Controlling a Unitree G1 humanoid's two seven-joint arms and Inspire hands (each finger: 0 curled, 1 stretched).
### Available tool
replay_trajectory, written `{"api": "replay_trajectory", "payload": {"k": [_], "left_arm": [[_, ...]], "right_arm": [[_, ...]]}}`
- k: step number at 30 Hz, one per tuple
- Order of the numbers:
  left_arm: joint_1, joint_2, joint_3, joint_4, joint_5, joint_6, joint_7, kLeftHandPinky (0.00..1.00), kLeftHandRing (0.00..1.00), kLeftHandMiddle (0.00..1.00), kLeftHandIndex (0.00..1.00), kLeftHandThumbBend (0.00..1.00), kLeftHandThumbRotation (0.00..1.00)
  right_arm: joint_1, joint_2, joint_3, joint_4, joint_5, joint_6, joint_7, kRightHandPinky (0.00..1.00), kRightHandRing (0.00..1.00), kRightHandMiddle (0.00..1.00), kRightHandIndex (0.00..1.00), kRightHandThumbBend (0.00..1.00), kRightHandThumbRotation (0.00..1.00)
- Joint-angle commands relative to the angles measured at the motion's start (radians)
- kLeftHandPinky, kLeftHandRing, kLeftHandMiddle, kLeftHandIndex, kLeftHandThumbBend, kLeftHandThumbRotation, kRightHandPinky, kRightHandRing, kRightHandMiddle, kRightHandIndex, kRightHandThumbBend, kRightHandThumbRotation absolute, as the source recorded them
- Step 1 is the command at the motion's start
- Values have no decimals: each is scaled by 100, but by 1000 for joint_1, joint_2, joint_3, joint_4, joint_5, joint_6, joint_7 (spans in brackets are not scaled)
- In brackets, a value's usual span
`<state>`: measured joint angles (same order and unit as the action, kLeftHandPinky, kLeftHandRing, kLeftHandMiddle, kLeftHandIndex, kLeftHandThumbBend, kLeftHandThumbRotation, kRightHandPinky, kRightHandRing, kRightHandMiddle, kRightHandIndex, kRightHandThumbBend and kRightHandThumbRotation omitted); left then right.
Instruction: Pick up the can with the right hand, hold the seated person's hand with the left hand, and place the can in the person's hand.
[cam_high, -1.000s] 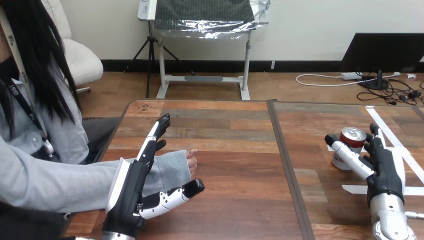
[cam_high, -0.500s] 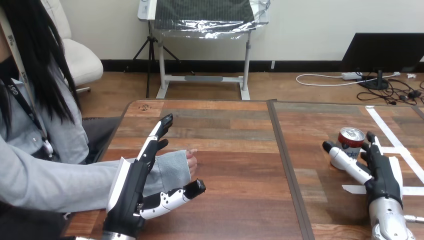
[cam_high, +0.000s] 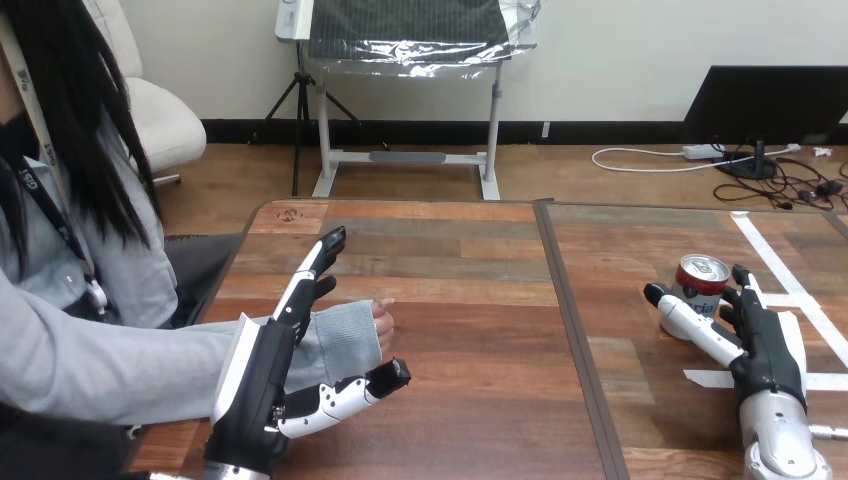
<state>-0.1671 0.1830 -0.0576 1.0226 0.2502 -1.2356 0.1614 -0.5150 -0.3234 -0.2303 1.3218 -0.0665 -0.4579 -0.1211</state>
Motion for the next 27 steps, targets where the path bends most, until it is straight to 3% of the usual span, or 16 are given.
{"api": "replay_trajectory", "payload": {"k": [1,5,18,27], "left_arm": [[-45,9,17,-17,-5,-19,3,90,95,94,93,100,52],[-44,8,18,-18,-5,-19,3,90,95,94,93,100,53],[-42,6,18,-18,-9,-21,1,89,95,94,93,100,53],[-37,7,17,-17,-21,-23,-10,89,95,94,92,100,52]], "right_arm": [[-92,-27,5,0,-5,3,1,89,94,94,98,100,45],[-94,-27,1,0,-2,-1,14,89,94,95,99,100,43],[-109,-33,13,4,-26,28,-10,90,93,93,97,100,42],[-116,-35,24,6,-43,34,-26,83,88,92,96,100,42]]}}
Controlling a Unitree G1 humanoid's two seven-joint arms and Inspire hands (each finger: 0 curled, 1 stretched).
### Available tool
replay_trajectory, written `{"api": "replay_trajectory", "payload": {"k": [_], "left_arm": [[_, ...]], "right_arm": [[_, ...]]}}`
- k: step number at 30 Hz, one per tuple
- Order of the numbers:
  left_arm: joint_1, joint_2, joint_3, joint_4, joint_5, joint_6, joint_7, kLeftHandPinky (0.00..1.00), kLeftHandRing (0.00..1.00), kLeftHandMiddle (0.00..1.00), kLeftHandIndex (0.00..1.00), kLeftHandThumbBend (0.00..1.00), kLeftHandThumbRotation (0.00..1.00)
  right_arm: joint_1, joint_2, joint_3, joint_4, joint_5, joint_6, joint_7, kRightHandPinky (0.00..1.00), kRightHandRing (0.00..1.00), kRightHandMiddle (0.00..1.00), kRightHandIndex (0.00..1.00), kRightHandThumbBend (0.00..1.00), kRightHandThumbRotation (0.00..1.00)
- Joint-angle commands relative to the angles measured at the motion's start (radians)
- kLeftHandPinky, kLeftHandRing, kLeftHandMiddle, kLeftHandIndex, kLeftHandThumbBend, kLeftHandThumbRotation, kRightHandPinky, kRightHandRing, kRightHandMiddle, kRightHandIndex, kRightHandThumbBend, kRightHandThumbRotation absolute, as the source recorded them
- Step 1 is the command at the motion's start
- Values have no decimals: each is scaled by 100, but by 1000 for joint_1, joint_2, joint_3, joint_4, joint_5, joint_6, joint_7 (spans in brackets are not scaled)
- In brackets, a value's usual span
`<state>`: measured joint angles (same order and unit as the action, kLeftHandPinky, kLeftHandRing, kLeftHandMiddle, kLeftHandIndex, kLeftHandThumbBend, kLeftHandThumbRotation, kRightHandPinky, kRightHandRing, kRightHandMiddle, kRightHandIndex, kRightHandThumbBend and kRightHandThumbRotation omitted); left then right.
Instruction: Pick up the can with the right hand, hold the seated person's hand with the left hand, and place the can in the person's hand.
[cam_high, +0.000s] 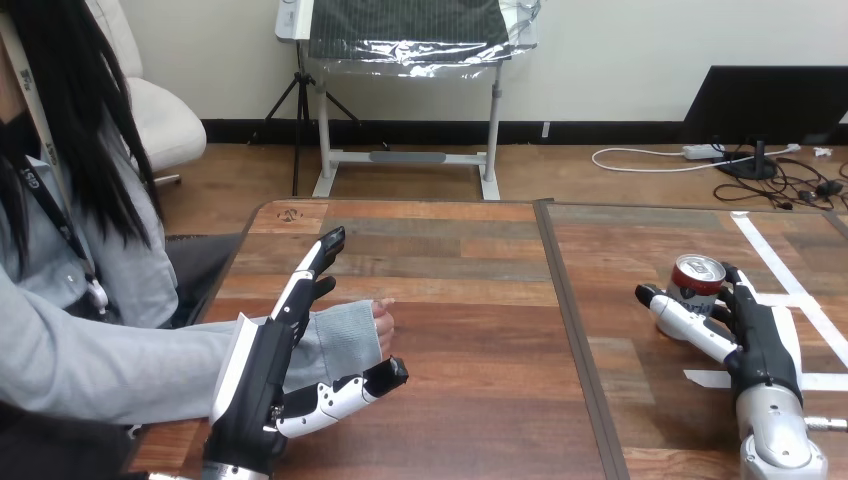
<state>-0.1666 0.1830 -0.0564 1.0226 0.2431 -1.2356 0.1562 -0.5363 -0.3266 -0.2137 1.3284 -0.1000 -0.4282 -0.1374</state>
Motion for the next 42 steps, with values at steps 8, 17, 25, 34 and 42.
{"api": "replay_trajectory", "payload": {"k": [8,17,25,34,42], "left_arm": [[-35,6,17,-18,-16,-25,-7,88,94,93,92,100,52],[-35,8,19,-15,-11,-30,-4,88,94,93,92,100,52],[-35,9,18,-13,-18,-29,-12,89,95,93,92,100,51],[-35,8,21,-11,-23,-32,-19,89,95,93,92,100,50],[-32,11,23,-17,-8,-25,-10,89,95,93,92,100,51]], "right_arm": [[-103,-33,15,1,-17,15,-17,79,85,92,96,100,43],[-109,-35,18,3,-27,16,-22,70,78,92,95,100,43],[-115,-38,25,4,-36,18,-28,70,81,92,96,100,43],[-124,-42,26,5,-37,28,-28,69,78,92,95,100,43],[-134,-43,29,4,-44,31,-37,63,73,92,95,100,40]]}}
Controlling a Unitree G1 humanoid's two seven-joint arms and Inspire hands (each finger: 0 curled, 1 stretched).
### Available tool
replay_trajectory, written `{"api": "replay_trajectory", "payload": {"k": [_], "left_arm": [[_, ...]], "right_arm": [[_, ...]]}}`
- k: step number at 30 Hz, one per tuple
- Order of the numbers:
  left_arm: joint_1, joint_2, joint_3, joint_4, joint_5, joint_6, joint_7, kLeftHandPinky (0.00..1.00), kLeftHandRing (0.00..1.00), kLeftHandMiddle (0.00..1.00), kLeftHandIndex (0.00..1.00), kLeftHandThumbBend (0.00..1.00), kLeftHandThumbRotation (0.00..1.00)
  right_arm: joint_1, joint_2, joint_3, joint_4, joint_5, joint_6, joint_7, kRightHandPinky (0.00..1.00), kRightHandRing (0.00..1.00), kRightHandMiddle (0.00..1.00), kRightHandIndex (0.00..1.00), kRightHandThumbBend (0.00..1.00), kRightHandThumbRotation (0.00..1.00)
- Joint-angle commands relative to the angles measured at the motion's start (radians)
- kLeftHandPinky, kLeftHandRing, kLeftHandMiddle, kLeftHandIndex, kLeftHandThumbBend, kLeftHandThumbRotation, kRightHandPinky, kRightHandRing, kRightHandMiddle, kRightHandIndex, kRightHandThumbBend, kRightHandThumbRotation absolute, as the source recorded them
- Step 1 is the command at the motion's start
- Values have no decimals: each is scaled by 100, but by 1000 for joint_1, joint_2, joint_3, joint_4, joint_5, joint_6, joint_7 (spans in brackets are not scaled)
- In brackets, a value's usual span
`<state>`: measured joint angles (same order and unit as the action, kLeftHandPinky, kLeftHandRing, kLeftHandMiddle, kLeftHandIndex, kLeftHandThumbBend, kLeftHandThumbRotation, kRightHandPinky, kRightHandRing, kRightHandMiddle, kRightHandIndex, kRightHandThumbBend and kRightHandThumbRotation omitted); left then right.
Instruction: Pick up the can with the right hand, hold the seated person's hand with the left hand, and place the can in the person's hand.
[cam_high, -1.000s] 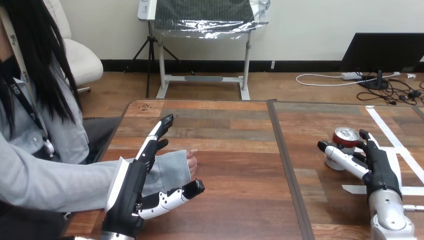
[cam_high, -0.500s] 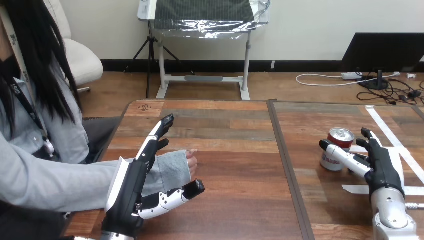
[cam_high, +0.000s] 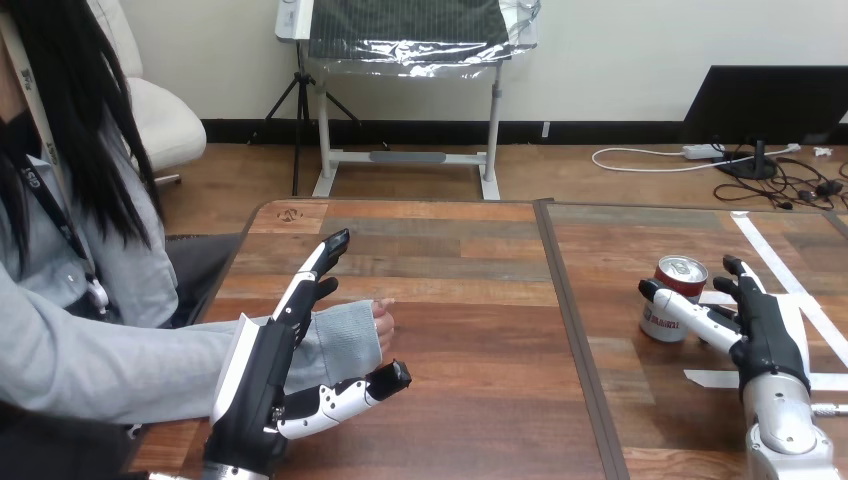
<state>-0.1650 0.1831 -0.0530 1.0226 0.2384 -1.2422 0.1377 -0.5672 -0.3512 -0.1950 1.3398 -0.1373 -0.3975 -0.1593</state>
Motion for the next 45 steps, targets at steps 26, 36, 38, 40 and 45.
{"api": "replay_trajectory", "payload": {"k": [26,36,38,40,45], "left_arm": [[-30,7,28,-17,-4,-21,4,89,94,93,92,100,52],[-28,9,32,-16,4,-28,5,89,95,93,92,100,52],[-27,8,33,-15,1,-28,2,89,95,93,92,100,52],[-27,8,35,-14,5,-29,6,89,94,93,92,100,52],[-25,7,35,-16,-2,-28,0,89,94,93,91,100,52]], "right_arm": [[-134,-23,17,-4,-20,16,-6,47,59,90,95,100,41],[-141,-23,29,-3,-35,26,-10,46,58,89,95,100,43],[-142,-23,31,-2,-37,29,-10,49,62,90,95,100,44],[-145,-23,33,-2,-37,33,-11,47,60,90,96,100,45],[-149,-21,35,-3,-36,35,-7,35,46,89,96,100,47]]}}
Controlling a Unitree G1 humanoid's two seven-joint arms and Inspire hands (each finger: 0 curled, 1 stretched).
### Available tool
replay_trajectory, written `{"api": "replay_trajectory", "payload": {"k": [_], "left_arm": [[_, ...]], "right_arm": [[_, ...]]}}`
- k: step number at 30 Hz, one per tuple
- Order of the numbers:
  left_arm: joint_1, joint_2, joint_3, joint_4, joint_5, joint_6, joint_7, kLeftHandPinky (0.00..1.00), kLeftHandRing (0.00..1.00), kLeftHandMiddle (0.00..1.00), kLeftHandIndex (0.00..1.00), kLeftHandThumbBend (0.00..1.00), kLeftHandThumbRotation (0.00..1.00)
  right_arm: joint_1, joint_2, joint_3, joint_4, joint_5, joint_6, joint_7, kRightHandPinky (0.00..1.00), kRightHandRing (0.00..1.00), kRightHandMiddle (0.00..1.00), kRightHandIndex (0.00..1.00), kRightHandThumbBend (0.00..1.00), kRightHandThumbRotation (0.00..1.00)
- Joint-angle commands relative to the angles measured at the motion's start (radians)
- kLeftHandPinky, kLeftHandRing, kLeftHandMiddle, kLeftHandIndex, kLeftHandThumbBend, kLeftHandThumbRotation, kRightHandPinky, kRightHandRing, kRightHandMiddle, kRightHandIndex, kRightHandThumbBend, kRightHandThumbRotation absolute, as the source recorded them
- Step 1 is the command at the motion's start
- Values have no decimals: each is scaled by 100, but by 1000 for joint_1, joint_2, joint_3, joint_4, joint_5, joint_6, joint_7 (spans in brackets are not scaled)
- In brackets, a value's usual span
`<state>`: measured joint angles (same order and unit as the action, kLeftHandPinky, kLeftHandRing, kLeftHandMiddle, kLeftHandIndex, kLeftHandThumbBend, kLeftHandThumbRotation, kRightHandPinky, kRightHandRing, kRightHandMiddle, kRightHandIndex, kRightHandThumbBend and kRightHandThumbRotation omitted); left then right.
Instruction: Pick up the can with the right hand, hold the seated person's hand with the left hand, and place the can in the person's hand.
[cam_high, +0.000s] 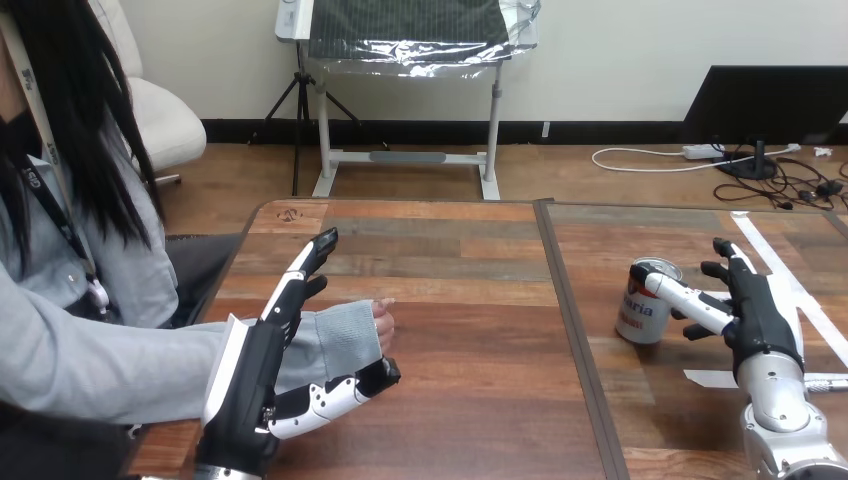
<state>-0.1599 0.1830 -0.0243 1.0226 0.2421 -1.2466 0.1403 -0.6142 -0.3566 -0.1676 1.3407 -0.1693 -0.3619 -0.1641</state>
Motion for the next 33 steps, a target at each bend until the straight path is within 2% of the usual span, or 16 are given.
{"api": "replay_trajectory", "payload": {"k": [1,5,6,11,15,23,29,32,33], "left_arm": [[-29,7,7,-17,-6,-24,-3,89,94,93,91,100,52],[-27,8,7,-18,-9,-24,-6,89,95,93,91,100,52],[-26,8,7,-19,-9,-24,-7,89,95,93,91,100,52],[-24,8,8,-20,-11,-26,-8,89,95,93,92,100,51],[-23,8,9,-21,-12,-27,-10,89,95,94,92,100,51],[-21,6,9,-22,-23,-28,-18,89,95,94,92,100,51],[-20,6,11,-22,-24,-30,-23,90,95,94,92,100,50],[-19,7,12,-24,-19,-28,-20,90,95,94,92,100,50],[-19,7,12,-25,-17,-27,-18,90,95,94,92,100,50]], "right_arm": [[-102,-15,8,-4,-4,-2,-2,35,47,89,96,100,47],[-103,-15,4,-4,1,0,9,34,45,90,96,100,47],[-104,-15,5,-4,0,1,9,37,50,90,96,100,47],[-106,-15,9,-4,-3,5,14,45,58,91,96,100,47],[-106,-15,10,-4,-3,2,21,59,72,91,97,100,47],[-109,-13,12,-4,-6,0,22,63,74,90,97,100,49],[-109,-12,11,-5,-5,-9,30,71,81,92,98,100,49],[-109,-13,18,-4,-13,-11,21,67,77,91,98,100,49],[-109,-13,19,-4,-15,-10,19,63,73,91,98,100,49]]}}
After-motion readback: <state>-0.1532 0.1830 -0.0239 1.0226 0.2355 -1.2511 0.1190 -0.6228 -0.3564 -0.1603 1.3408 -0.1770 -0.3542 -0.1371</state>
